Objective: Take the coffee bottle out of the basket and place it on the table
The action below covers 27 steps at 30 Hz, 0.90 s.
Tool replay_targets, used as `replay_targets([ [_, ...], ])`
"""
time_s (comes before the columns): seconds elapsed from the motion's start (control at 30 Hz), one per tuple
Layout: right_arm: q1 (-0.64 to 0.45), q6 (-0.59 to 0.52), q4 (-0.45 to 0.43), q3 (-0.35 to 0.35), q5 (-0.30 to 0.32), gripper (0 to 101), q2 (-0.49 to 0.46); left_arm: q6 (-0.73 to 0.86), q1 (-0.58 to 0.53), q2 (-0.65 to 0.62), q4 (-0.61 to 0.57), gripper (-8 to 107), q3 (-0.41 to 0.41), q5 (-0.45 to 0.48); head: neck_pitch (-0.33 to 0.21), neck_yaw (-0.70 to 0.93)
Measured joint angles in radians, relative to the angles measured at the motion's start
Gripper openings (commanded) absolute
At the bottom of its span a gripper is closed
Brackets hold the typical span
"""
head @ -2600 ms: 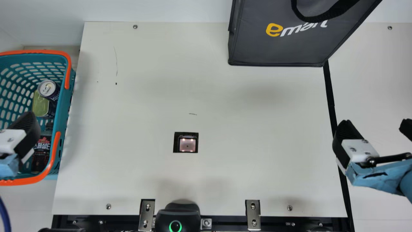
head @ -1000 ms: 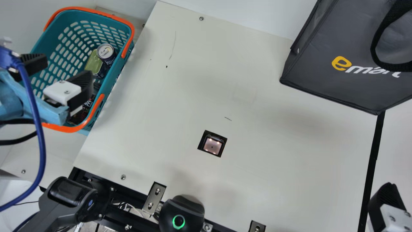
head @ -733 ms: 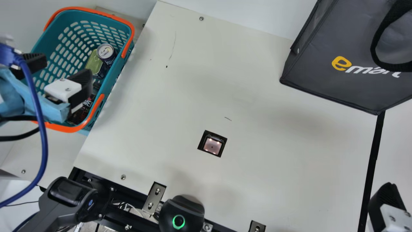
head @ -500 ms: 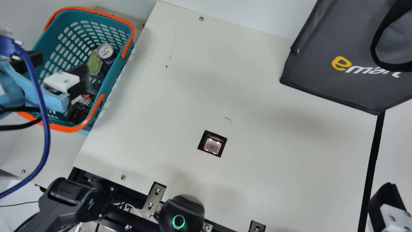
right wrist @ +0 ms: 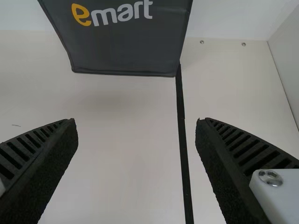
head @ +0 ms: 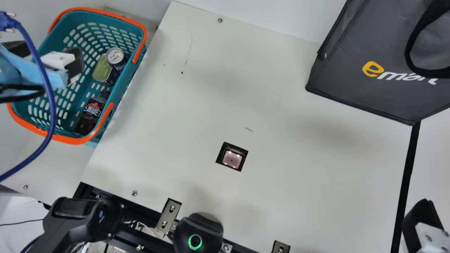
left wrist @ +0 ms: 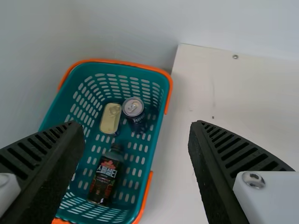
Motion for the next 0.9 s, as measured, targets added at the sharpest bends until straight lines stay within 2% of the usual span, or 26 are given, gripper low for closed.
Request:
replay_targets([
  [0.4, 0.000, 0.000, 0.000, 0.000, 0.000, 91, 0.000, 0.077, 0.171, 0.058, -0.058, 90, 0.002, -0.042, 0.000, 0.002],
  [0.9, 0.000, 0.000, 0.000, 0.000, 0.000, 91, 0.000, 0.107, 0.260, 0.116, -0.071, 90, 0.057, -0.105, 0.000, 0.002],
])
